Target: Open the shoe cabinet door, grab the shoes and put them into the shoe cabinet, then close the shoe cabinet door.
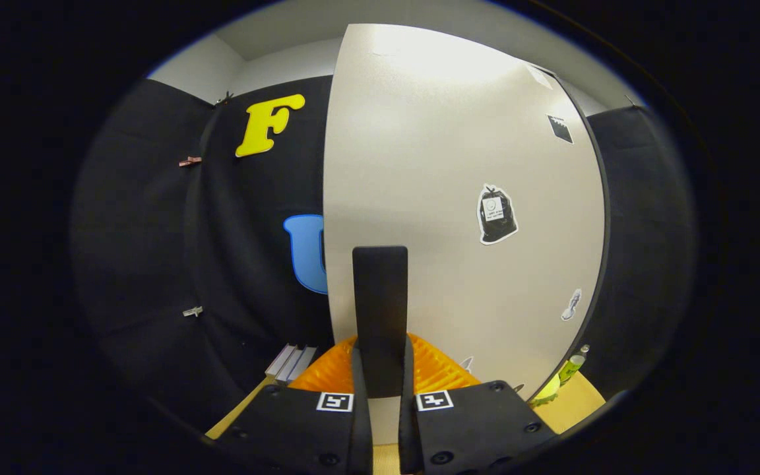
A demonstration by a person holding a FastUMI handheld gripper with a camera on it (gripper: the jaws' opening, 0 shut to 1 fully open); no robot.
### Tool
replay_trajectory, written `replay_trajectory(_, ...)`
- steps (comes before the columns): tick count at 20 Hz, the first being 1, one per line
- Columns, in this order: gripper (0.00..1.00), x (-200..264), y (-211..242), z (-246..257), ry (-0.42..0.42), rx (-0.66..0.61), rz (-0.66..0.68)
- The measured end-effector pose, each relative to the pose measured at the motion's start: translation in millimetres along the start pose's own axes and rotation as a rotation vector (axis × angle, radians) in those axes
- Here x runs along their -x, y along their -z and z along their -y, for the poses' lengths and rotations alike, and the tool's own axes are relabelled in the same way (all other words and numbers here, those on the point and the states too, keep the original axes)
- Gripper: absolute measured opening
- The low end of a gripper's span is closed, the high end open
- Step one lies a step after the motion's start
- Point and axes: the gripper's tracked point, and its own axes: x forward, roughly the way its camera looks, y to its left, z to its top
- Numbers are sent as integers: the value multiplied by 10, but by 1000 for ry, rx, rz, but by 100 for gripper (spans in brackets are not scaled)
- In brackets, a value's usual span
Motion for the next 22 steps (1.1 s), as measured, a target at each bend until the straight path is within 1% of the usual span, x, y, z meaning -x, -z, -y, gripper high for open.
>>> replay_trajectory(3, 20, 451, 39, 165, -32, 21, -12)
replay_trajectory(8, 19, 1048, 79, 494, -74, 8, -28)
replay_trajectory(16, 19, 1501, 54, 930, -84, 0, -29)
replay_trajectory(22, 19, 1855, 39, 1331, -42, -3, -23)
